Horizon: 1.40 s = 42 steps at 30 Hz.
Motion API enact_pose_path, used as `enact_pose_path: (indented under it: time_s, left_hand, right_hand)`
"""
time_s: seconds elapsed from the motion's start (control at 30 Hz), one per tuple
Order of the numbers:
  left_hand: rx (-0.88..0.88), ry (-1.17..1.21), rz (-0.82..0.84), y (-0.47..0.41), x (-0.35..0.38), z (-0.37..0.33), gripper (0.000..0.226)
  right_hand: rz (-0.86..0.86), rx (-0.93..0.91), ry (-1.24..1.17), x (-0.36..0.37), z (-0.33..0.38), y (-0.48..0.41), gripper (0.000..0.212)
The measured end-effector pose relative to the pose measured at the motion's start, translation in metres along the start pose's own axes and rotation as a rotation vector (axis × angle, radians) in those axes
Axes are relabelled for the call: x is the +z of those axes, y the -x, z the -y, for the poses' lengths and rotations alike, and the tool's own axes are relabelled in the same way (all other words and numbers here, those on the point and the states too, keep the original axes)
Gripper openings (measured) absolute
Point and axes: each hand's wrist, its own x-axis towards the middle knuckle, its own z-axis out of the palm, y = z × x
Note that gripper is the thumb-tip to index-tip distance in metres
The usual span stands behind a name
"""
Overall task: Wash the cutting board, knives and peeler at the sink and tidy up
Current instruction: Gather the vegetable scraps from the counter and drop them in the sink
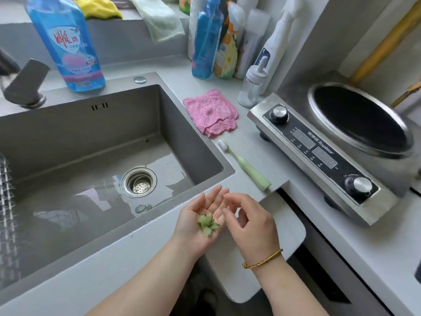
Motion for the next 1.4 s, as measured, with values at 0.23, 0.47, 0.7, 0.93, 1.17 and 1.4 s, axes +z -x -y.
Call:
enact_pose_path:
  time_s: [0.23,0.47,0.7,0.93,1.17,1.4]
  left_hand:
    - [0.061,0.031,-0.010,0.007,-0.004,0.020,0.055]
    - [0.291,0.103,-0.034,0.018,-0.005,0.059,0.050]
    - [0.499,0.191,-0.064,0.039,-0.011,0.137,0.055]
    - [0.638,0.243,-0.120,0.067,-0.017,0.178,0.059]
    - [0.726,0.239,-0.153,0.083,-0.029,0.182,0.058]
    - [0.750,0.257,-0.189,0.085,-0.037,0.174,0.057]
  right_hand:
    - [-0.024,-0.094,-0.022,-0.014,-0.007,0.014,0.017]
    - [0.163,0.250,-0.205,-0.073,-0.056,0.033,0.022]
    - [0.470,0.723,-0.216,-0.117,-0.132,0.070,0.018]
    - [0.592,0.964,-0.221,-0.094,-0.161,0.097,0.031]
    - [0.794,1.142,-0.420,-0.080,-0.153,0.091,0.025]
    - [0.680,1.110,-0.464,-0.092,-0.139,0.085,0.027]
